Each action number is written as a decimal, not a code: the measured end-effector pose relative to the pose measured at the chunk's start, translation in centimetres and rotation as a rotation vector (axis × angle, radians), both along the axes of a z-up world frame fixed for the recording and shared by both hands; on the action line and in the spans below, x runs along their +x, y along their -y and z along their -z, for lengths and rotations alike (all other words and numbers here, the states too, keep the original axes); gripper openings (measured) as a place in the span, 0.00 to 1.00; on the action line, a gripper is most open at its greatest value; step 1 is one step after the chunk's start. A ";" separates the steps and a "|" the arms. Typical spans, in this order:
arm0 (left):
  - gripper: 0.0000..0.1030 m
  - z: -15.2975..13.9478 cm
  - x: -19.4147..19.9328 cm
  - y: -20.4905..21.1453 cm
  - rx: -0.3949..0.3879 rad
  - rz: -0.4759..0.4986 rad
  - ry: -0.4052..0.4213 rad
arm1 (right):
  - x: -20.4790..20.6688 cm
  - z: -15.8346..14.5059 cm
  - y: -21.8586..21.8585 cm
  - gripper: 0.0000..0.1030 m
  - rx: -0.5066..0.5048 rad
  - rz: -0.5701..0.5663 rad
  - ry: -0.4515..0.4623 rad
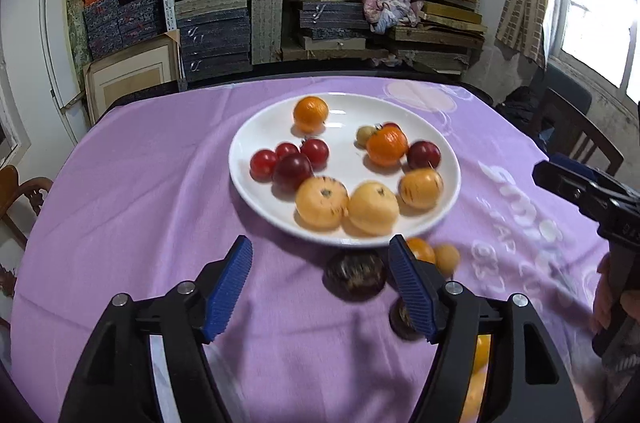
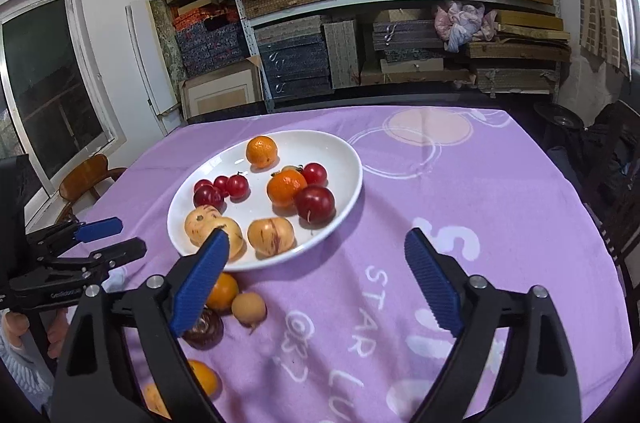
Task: Organize fruits
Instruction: 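Withdraw both grippers from the dish toward the remaining fruits, then grasp a pale yellow tomato with the left gripper while the right grasps an orange tomato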
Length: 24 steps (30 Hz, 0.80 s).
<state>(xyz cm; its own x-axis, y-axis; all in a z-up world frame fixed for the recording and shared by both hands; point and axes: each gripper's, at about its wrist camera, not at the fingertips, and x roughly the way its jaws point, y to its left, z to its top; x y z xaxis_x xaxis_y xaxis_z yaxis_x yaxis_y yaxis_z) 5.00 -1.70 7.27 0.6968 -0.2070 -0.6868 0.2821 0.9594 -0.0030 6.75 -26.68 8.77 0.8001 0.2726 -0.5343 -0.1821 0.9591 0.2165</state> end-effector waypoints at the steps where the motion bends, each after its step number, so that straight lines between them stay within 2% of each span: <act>1: 0.69 0.4 -1.4 0.5 0.007 0.027 -0.005 | -0.9 0.5 0.3 0.92 -0.002 0.013 0.012; 5: 0.70 2.2 -5.8 2.6 0.038 0.117 -0.019 | -2.8 2.5 1.8 0.93 0.020 0.081 0.018; 8: 0.72 3.2 -8.5 4.3 0.083 0.170 -0.004 | -2.9 2.7 3.2 0.93 0.081 0.100 0.009; 12: 0.75 4.2 -9.3 6.2 0.126 0.192 0.001 | -3.1 2.9 4.4 0.93 0.128 0.112 0.002; 19: 0.75 5.5 -8.2 7.6 0.041 0.242 -0.113 | -3.3 2.4 4.1 0.93 0.094 0.104 0.019; 24: 0.72 6.0 -7.7 6.9 -0.005 0.216 -0.148 | -2.9 2.2 3.8 0.93 0.086 0.107 0.018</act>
<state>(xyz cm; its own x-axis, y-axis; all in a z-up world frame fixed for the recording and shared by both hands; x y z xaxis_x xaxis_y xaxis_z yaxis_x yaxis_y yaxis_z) -2.72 -8.63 1.27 0.5283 -0.3436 -0.7764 0.4768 0.8767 -0.0636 3.86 -30.51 6.57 0.8365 0.2294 -0.4976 -0.0845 0.9513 0.2965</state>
